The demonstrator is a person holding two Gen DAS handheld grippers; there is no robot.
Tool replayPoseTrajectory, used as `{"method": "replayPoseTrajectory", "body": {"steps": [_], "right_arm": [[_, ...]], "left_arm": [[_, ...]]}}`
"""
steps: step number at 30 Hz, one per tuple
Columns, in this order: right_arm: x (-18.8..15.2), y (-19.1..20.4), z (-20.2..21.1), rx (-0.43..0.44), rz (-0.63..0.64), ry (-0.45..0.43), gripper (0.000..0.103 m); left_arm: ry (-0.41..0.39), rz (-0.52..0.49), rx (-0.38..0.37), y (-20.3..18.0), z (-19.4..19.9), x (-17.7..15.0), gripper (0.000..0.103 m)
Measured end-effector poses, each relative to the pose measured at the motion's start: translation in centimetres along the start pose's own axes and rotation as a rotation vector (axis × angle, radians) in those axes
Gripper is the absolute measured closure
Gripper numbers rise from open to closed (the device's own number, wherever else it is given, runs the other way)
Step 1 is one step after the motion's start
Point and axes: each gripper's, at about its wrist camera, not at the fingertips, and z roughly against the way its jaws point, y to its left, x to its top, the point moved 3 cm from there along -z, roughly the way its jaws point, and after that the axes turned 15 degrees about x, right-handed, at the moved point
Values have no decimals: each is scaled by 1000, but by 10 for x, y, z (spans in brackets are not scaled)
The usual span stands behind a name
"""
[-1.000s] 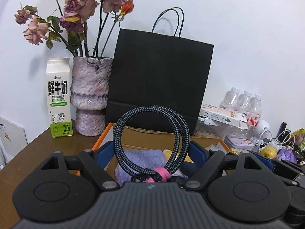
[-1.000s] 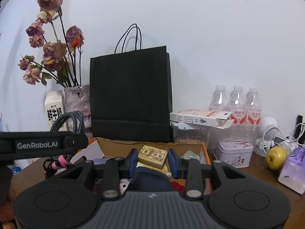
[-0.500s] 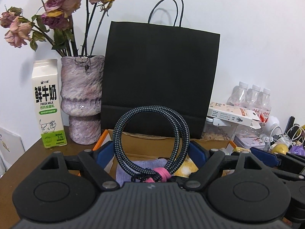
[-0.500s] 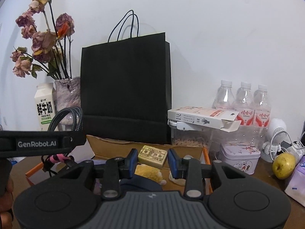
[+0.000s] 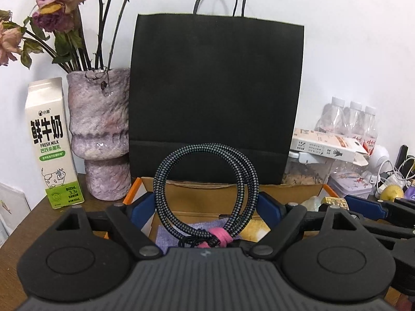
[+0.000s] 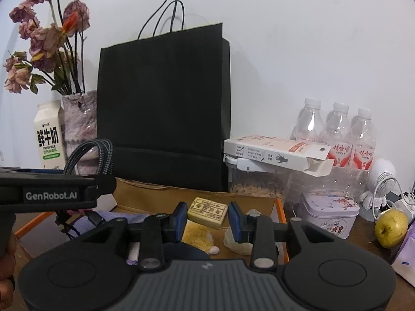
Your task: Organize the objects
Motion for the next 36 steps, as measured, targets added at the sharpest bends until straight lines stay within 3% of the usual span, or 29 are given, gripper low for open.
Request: {"method": "replayPoseTrajectory", "body": {"steps": [2,5,7,9,11,14,36], "right_arm": [[-2,-1,-2,0,-4,11,69],[-3,-1,-2,-4,-7,18,69],[-3,-2,-2,-10,-9,20,52],[-2,-3,-1,-19,-21,11,12],[-1,-6,1,-33,-31,-5,4],[0,-7,4,-38,-38,-14,0],[-1,7,25,-22,-33,0,0]], "left_arm": [[11,2,3,0,-2,-1,15],[2,10,12,2,-2,-1,0],[-10,22,22,4,-1,-1,0],[2,29,22,5,-3,-1,0],[15,35,29,7,-5,-1,0],[19,39,35,9,-6,-1,0],[-12,38,38,27,26,-7,0]]}}
